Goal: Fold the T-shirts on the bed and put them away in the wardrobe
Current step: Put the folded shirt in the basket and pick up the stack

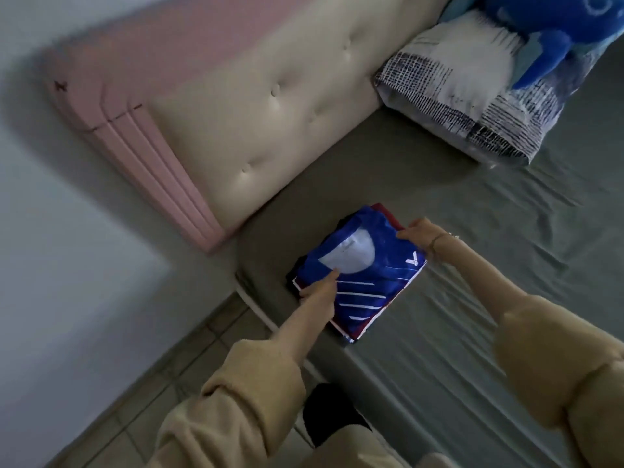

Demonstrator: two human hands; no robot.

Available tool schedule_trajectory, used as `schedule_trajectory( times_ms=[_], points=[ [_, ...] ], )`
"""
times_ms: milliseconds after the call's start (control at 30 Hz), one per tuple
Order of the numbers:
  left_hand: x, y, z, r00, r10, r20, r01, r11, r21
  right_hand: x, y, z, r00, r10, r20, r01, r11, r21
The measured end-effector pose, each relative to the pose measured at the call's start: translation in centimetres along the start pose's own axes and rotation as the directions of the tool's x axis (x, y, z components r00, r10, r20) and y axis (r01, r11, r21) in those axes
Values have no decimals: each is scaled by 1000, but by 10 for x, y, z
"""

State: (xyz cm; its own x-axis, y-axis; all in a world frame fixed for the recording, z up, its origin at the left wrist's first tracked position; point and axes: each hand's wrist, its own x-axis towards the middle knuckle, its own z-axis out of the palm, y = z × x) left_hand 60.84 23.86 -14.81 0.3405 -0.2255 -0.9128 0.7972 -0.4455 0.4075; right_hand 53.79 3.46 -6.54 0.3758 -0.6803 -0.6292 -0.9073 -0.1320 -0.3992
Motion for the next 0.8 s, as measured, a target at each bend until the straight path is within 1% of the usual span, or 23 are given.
schedule_trajectory(
  times_ms=[33, 100, 133, 200, 267, 333, 400, 467, 533, 600, 667, 800],
  points=[
    [11, -2, 3, 997, -24, -78, 25, 1000, 13, 10, 1, 1, 1000, -12, 11, 12, 1000, 5],
    [-17, 5, 6, 968, -66, -244, 77, 996, 37, 34, 8, 6, 997, -27, 69, 28, 1000, -11],
    [-30, 9, 6, 949, -63, -310, 88, 994, 65, 46, 14, 10, 994, -42, 101, 44, 999, -23],
    [-28, 5, 9, 926, -26, -377, 98, 980, 174, 69, 23, 21, 987, -58, 150, 61, 998, -18],
    [-18, -2, 14, 913, -8, -408, 95, 976, 194, 69, 20, 26, 983, -49, 177, 43, 998, 37],
    [-12, -3, 15, 915, -30, -403, 102, 982, 157, 69, 17, 28, 978, -6, 209, -4, 999, 52],
    [-7, -2, 14, 927, -77, -368, 73, 997, -25, 81, 23, 30, 971, 30, 239, -34, 999, 14],
    [-8, -2, 10, 951, -92, -294, 28, 976, -216, 94, 27, 31, 963, 37, 266, -29, 999, -33],
    [-11, -1, 7, 975, -88, -206, 20, 950, -312, 83, 19, 25, 956, 34, 293, -36, 999, -1],
    [-13, 0, 4, 984, -87, -158, 27, 937, -348, 75, 13, 20, 934, 58, 353, -79, 996, 46],
    [-14, 0, 2, 991, -74, -110, 28, 927, -375, 72, 10, 17, 910, 81, 407, -113, 992, 55],
    [-15, 5, -4, 996, -20, -84, -13, 927, -374, 69, 0, 14, 885, 66, 460, -102, 993, 53]
  ],
)
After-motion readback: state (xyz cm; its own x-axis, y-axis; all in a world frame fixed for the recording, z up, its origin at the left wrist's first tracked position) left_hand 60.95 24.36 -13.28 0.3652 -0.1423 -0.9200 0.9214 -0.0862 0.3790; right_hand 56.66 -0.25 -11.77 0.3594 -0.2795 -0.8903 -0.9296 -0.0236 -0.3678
